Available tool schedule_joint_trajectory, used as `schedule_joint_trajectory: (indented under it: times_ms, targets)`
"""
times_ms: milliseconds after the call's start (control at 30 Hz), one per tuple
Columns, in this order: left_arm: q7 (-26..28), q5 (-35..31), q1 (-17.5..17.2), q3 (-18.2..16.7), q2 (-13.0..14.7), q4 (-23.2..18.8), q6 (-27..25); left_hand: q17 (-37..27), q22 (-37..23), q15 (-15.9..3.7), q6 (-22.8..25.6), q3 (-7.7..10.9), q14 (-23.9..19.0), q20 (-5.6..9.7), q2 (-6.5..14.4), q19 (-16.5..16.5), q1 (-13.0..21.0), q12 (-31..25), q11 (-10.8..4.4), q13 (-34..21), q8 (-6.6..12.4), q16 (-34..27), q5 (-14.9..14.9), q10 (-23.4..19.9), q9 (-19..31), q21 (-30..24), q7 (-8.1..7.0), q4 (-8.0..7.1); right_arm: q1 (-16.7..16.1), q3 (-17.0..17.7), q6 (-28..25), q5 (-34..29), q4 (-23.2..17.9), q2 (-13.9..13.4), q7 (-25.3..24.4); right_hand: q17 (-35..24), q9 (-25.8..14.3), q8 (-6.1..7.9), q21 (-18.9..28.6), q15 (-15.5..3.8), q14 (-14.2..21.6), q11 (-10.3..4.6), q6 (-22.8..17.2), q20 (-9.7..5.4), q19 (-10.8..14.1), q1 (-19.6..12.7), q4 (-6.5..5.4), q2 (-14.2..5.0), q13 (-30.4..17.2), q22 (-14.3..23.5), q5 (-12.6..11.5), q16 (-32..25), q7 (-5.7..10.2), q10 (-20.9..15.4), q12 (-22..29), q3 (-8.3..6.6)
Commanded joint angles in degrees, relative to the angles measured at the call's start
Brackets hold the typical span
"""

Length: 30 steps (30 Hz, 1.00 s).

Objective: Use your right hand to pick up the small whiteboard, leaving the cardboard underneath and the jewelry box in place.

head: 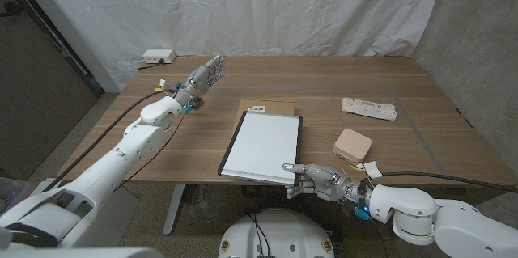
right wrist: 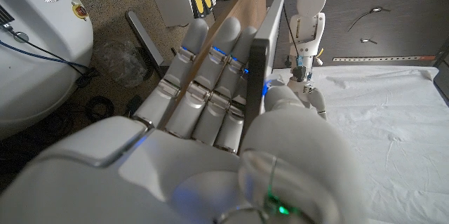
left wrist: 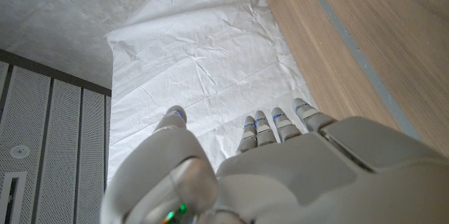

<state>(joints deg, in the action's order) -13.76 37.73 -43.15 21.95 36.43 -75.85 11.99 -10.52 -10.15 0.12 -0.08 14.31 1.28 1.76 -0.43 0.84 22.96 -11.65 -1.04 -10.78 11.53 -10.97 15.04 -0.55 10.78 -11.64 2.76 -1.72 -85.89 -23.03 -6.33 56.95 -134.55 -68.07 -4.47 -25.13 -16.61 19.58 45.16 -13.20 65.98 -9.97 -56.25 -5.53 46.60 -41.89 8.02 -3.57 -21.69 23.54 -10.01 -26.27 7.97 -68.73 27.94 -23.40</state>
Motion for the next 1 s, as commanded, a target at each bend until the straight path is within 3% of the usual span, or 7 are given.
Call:
schedule_joint_trajectory:
  times_ms: [33,633,1000]
  targets:
    - [0.5,-0.1,-0.7,-0.2,0.4,-1.2,0.2,-0.1,-0.2,0.11,0.5,-0.12,0.2,1.4,0.3,0.0,0.4,0.0,0.0,-0.1,-0.1,0.2,-0.2,0.0,0.1,0.1,0.11,0.04,-1.6,1.6,1.8,-0.7,-1.0,-1.3,-0.5,-0.2,-0.2,0.45,0.6,-0.2,0.1,-0.66,0.1,-6.62,-0.3,-7.2,-0.28,-6.32,-0.2,0.3,-0.3,0.1,0.44,-0.2,0.2,-0.24]
    - [0.6,0.0,-0.9,-0.2,1.1,-2.2,-0.9,-0.1,-0.2,0.2,0.5,-0.22,0.2,1.36,0.4,0.0,0.5,0.0,0.05,-0.1,-0.1,0.2,-0.2,0.1,0.1,0.1,0.14,0.08,-3.5,4.2,3.9,-0.7,-1.9,-2.2,-1.0,-0.6,-0.7,0.54,1.5,-0.19,0.4,-0.99,0.0,-6.63,-0.3,-7.5,-0.33,-6.23,-0.3,0.6,-0.3,0.1,0.35,-0.4,0.0,-0.19]
    - [1.0,-0.2,-1.0,-0.4,2.1,-3.7,-1.7,-0.1,-0.2,0.22,0.5,-0.29,0.2,1.39,0.5,0.0,0.5,0.0,0.05,-0.1,-0.1,0.2,-0.2,0.0,0.1,0.1,0.1,0.1,-6.7,8.0,5.9,0.0,-2.9,-4.1,-1.3,-0.7,-0.9,0.55,1.9,-0.19,0.6,-1.02,0.0,-6.63,-0.3,-7.6,-0.35,-6.17,-0.2,0.7,-0.3,0.0,0.42,-0.6,-0.1,-0.15]
